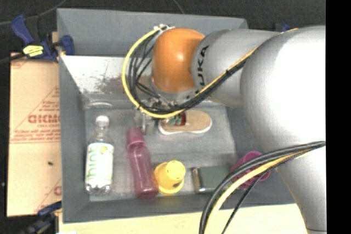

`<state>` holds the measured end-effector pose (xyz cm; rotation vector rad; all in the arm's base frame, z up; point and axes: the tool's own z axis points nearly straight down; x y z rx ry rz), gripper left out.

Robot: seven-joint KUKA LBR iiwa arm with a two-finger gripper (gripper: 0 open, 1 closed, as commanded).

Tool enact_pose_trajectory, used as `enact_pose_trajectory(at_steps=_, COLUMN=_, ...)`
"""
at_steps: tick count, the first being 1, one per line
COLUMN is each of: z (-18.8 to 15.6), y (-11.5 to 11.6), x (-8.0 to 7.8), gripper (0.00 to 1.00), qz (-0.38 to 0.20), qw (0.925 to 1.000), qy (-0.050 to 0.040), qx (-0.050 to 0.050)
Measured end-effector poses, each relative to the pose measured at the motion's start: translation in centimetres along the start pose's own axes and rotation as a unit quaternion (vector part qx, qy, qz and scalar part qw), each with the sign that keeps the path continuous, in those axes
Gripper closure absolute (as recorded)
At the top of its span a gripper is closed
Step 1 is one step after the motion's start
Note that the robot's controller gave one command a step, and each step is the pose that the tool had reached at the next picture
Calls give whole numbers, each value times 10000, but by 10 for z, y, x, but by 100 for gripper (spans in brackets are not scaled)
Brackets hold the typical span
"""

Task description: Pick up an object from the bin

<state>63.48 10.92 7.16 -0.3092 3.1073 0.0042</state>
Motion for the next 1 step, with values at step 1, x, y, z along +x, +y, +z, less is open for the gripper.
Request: enact_pose_trajectory(at_steps=1, z=0, y=0, x=0, gripper=100, qz=5, qw=10000, qy=0, qx=0)
